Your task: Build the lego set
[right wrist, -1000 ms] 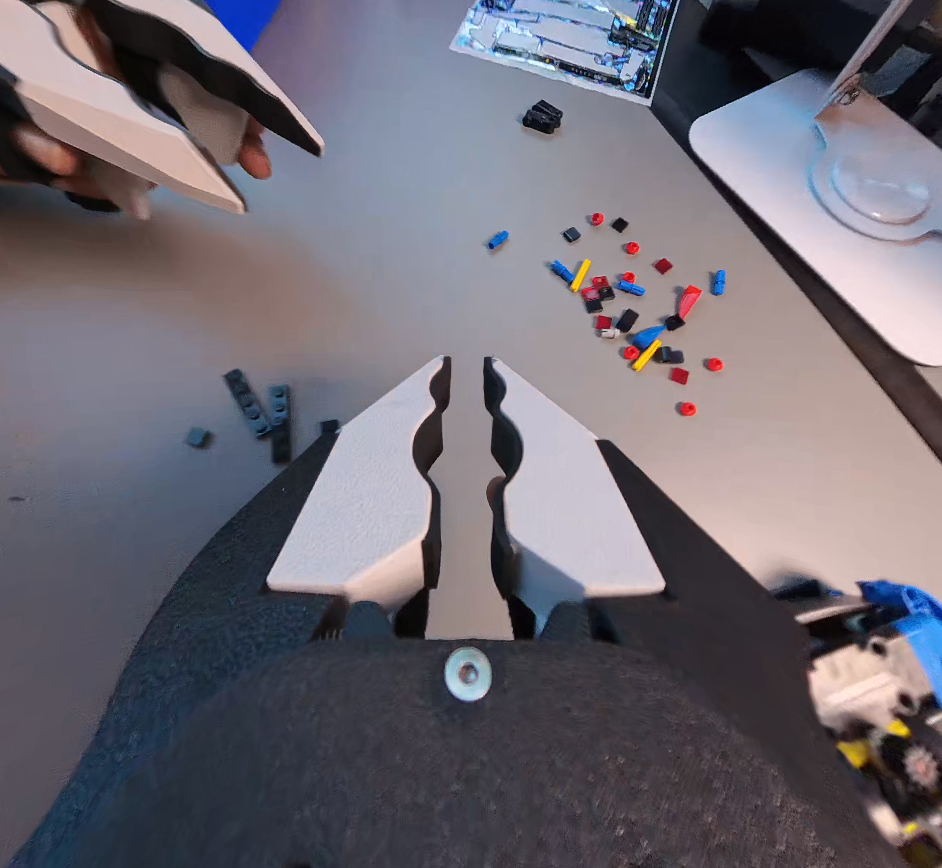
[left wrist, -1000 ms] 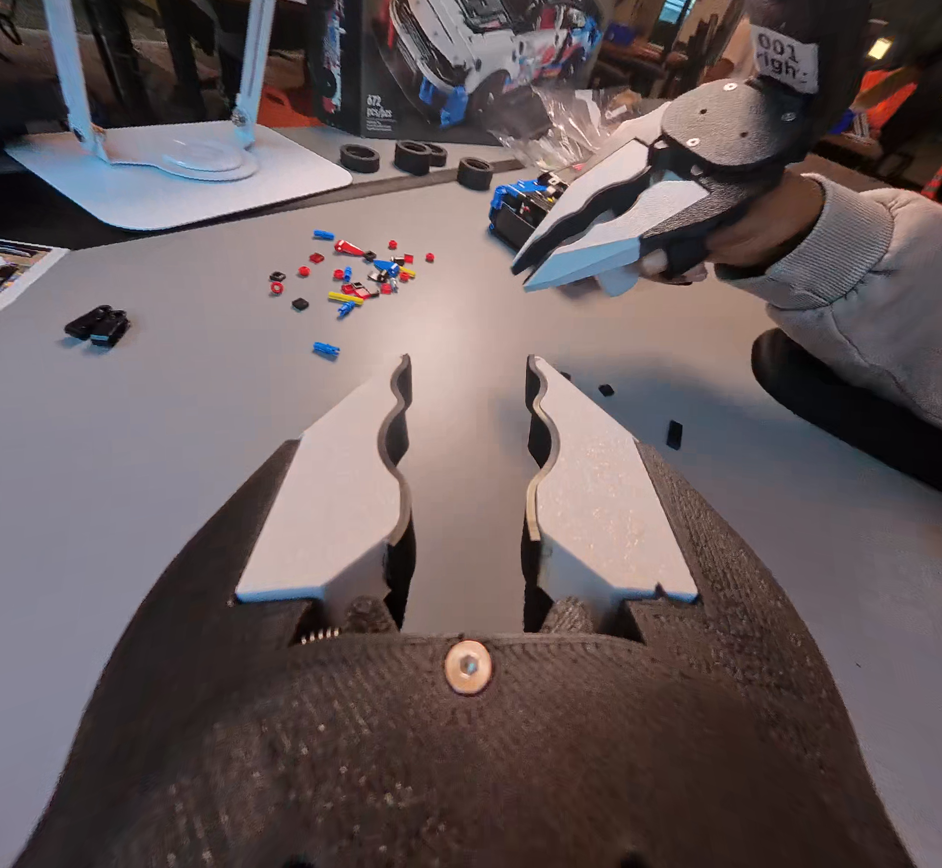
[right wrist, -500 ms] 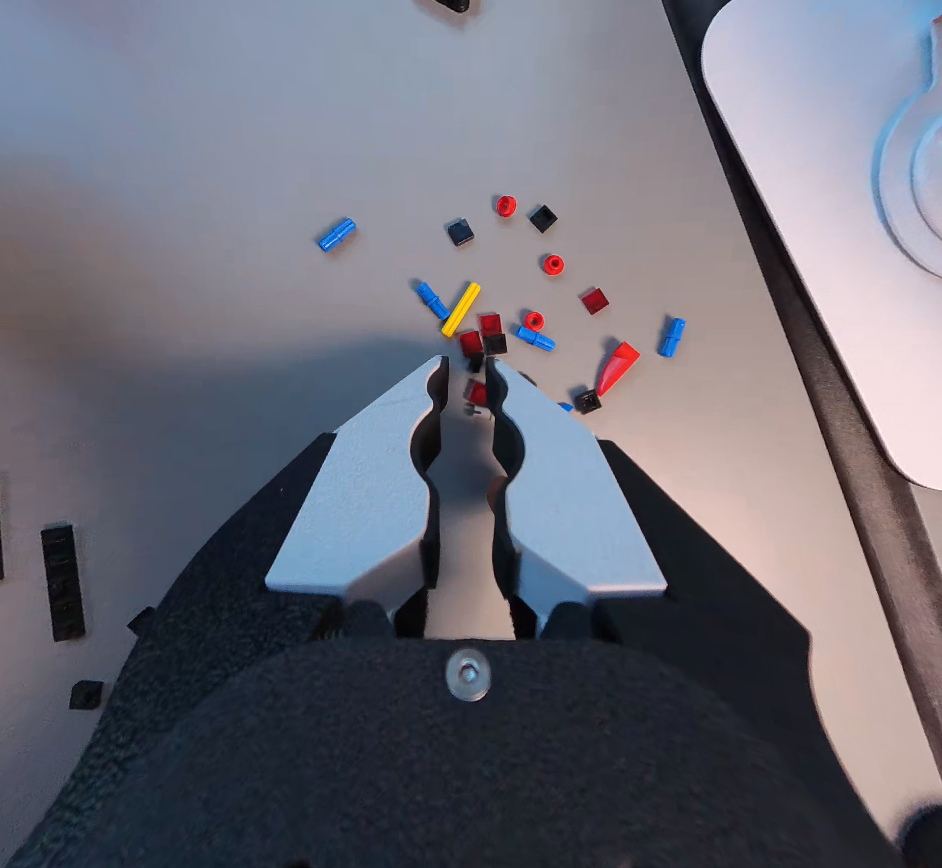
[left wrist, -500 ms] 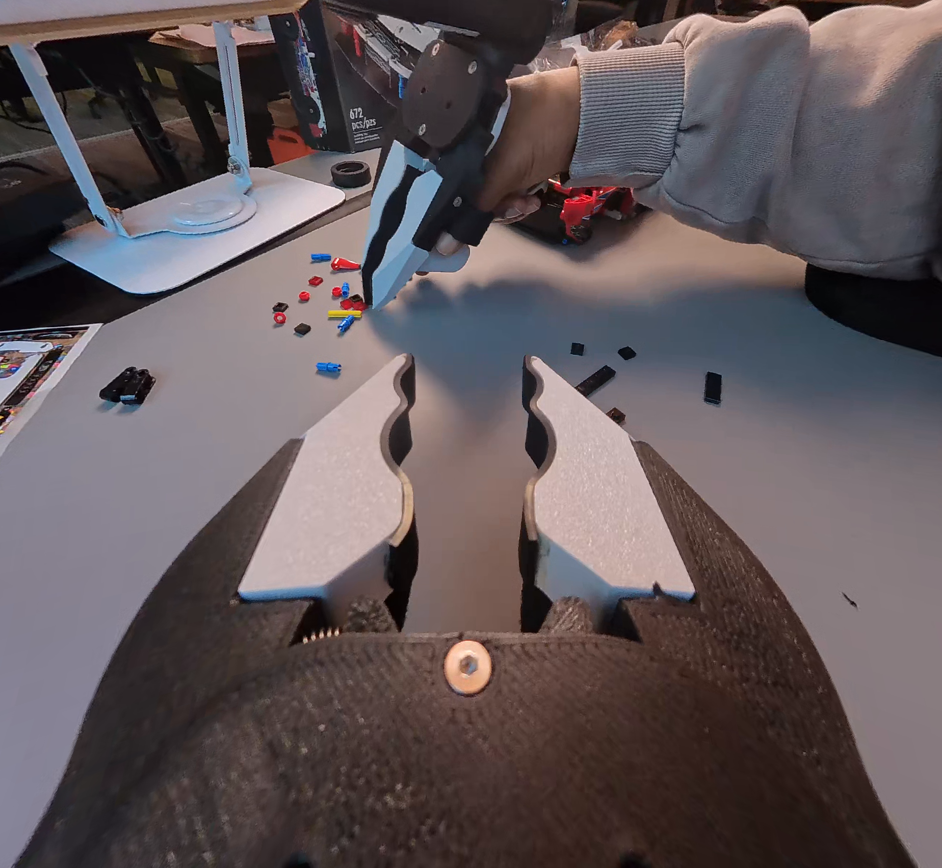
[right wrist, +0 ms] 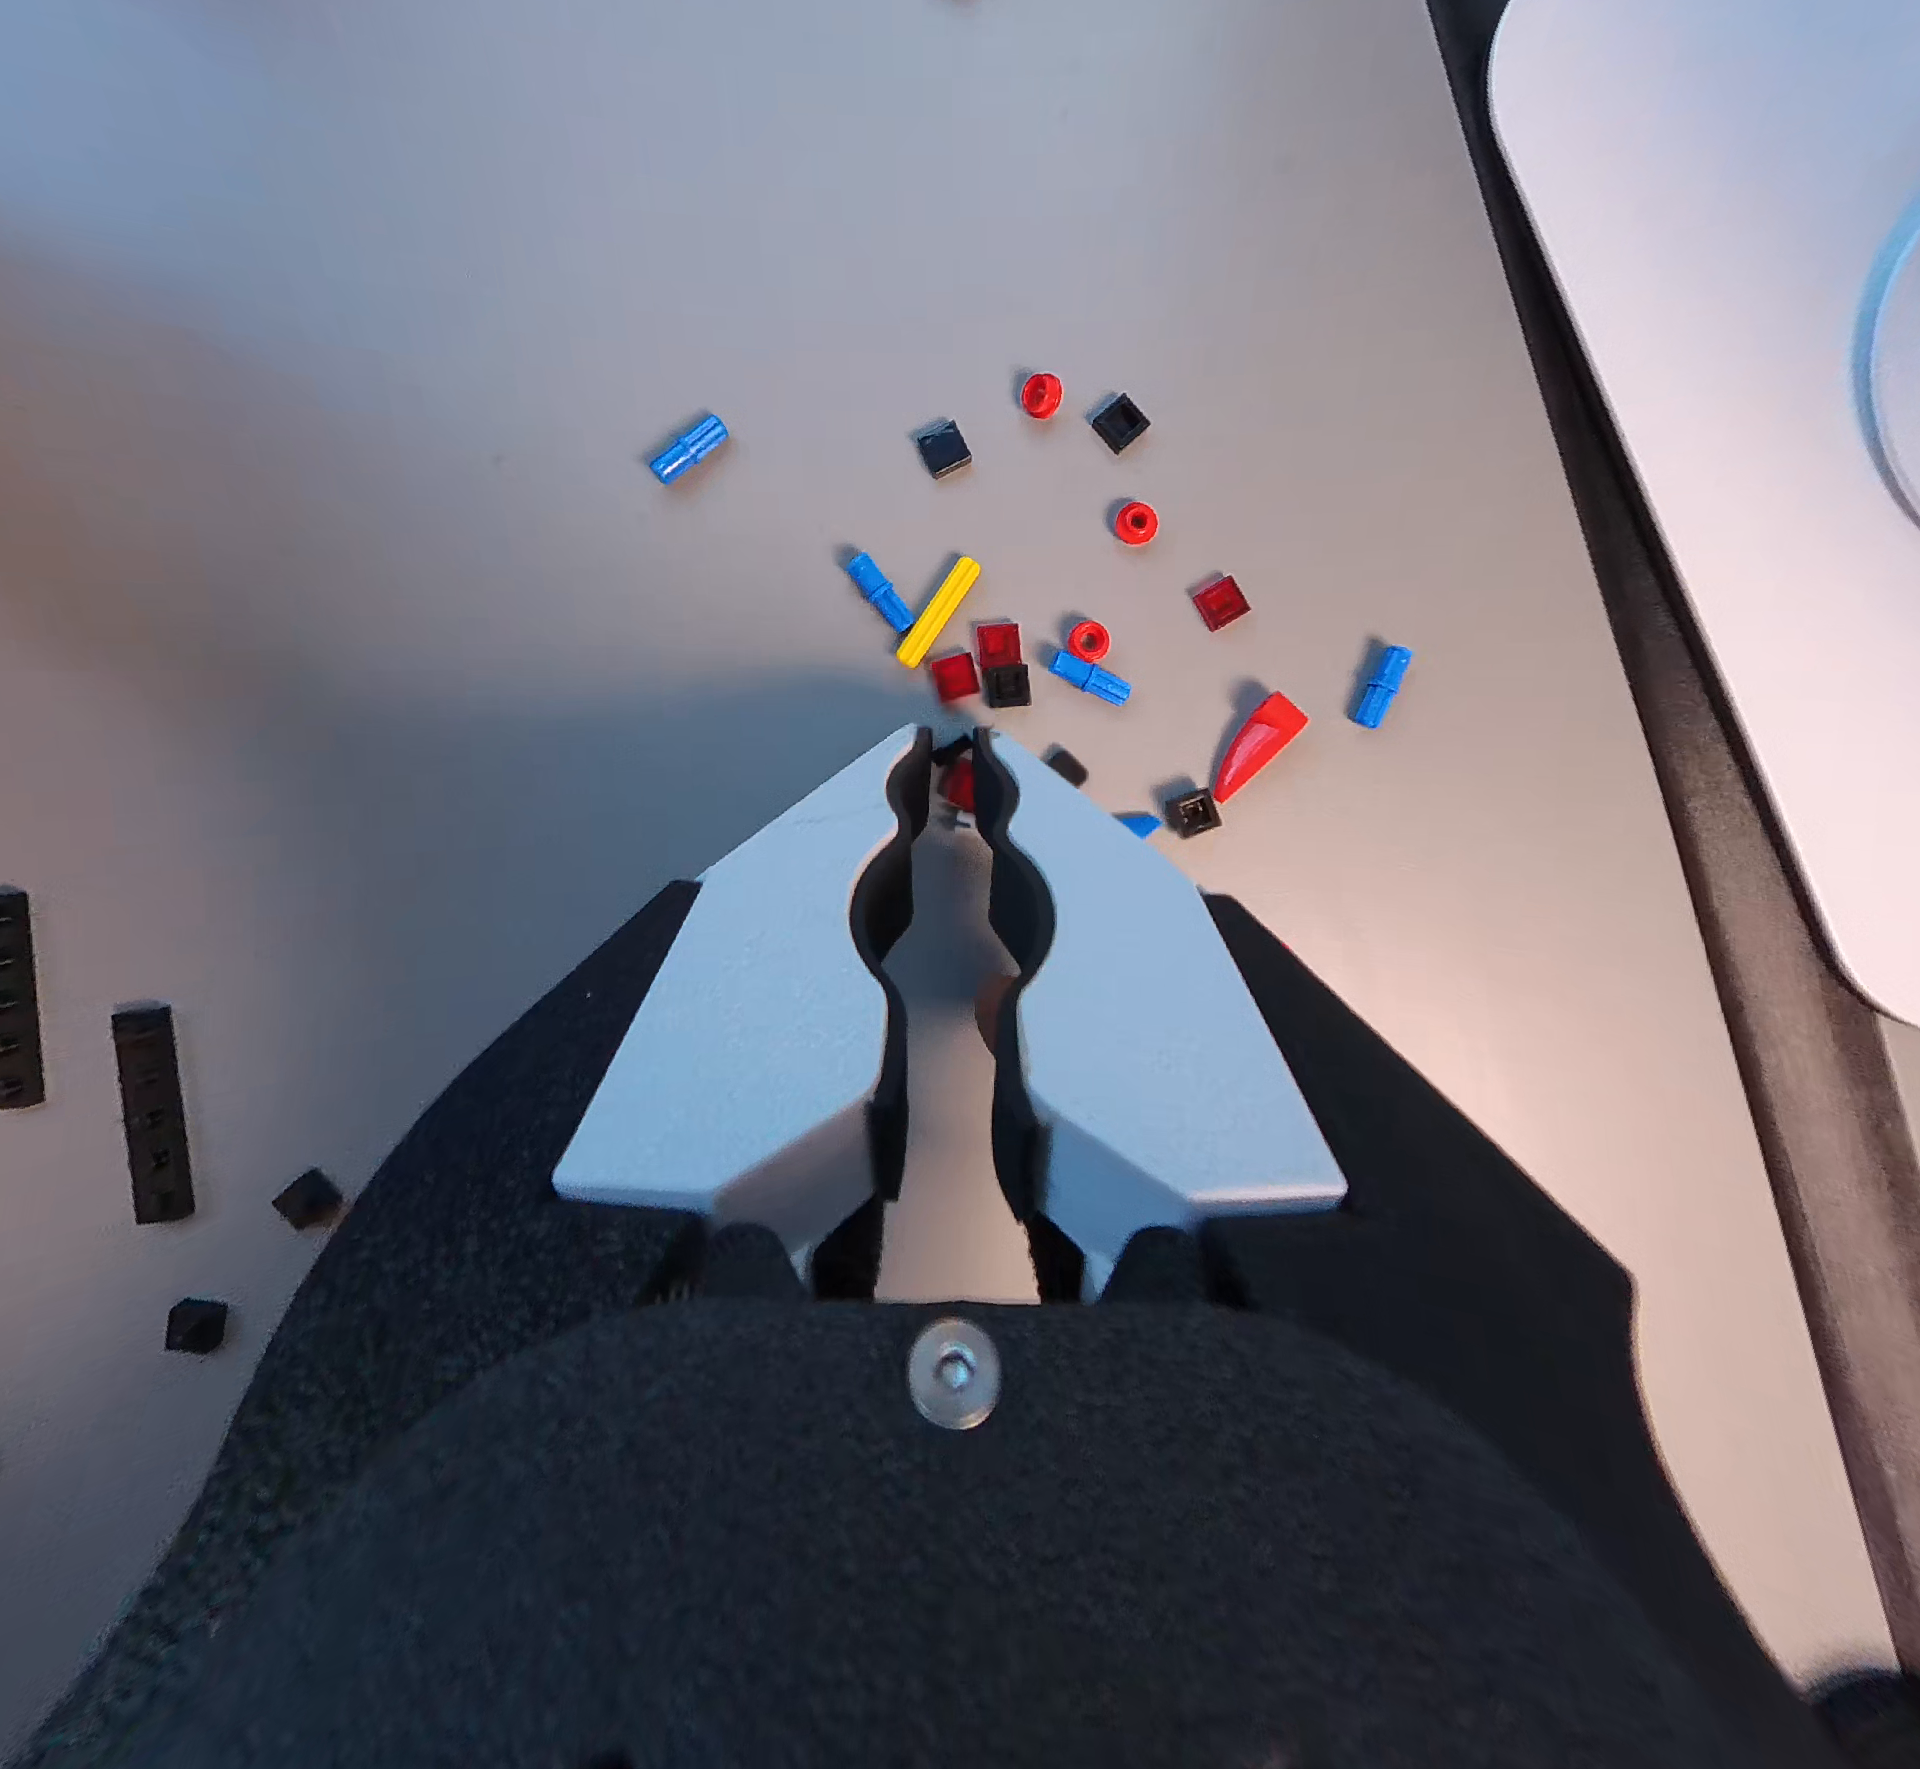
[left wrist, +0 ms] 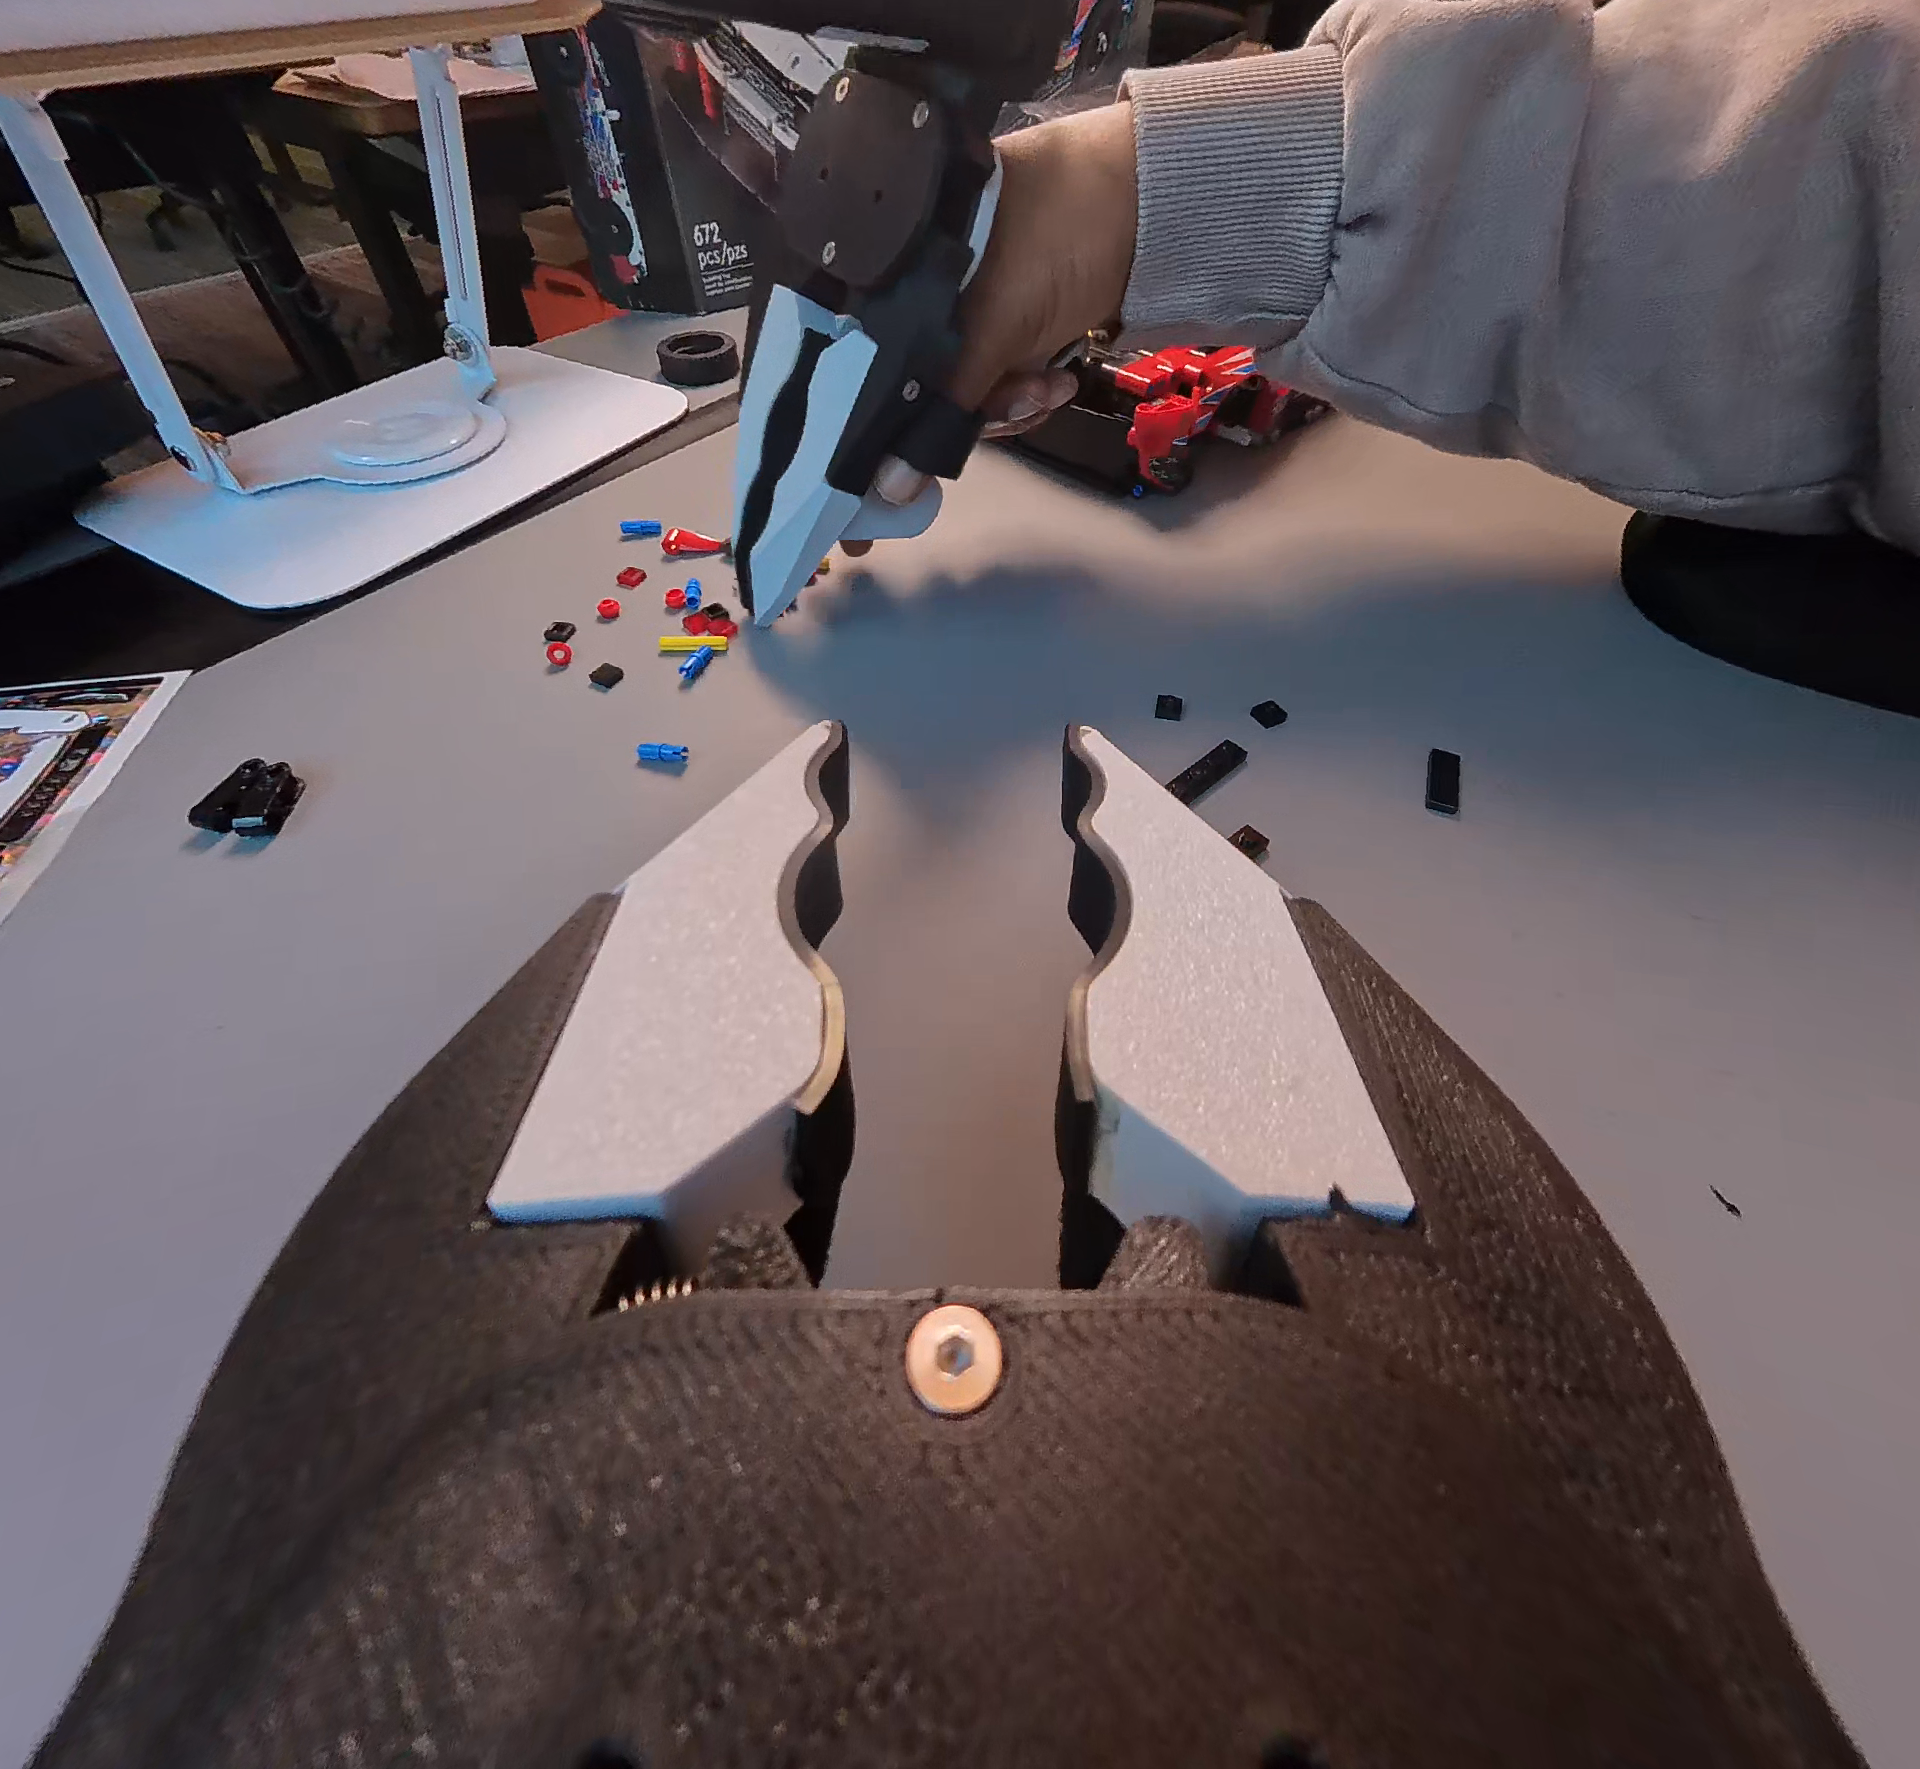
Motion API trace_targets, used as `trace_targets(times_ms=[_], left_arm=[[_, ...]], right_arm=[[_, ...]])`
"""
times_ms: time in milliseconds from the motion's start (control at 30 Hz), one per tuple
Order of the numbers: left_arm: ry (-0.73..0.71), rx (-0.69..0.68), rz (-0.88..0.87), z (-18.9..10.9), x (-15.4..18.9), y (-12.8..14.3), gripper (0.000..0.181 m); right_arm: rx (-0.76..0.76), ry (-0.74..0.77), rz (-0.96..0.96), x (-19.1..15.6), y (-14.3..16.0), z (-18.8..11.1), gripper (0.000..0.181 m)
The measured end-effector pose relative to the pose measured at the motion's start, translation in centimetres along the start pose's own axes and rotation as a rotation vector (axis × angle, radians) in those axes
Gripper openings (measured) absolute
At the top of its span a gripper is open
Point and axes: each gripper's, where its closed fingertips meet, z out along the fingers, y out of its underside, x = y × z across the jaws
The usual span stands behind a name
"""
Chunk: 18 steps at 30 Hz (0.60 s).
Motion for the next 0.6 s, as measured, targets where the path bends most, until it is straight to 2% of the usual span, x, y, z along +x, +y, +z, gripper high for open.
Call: trace_targets(times_ms=[167, 333, 467, 600], left_arm=[[0.002, 0.003, 0.005, -0.1, 0.1, -0.1, 0.039], [0.015, -0.003, 0.016, 0.0, 0.4, -0.1, 0.039], [0.029, -0.021, 0.025, 0.3, 0.8, 0.3, 0.039], [0.043, -0.058, 0.047, 0.5, 1.1, 0.9, 0.039]], right_arm=[[0.140, -0.087, -0.022, -3.1, -0.6, -3.8, 0.005], [0.245, -0.181, -0.198, -10.8, 1.7, -7.6, 0.005], [0.229, -0.208, -0.250, -15.8, 5.0, -7.9, 0.005], [0.218, -0.218, -0.273, -18.7, 6.5, -7.2, 0.005]])
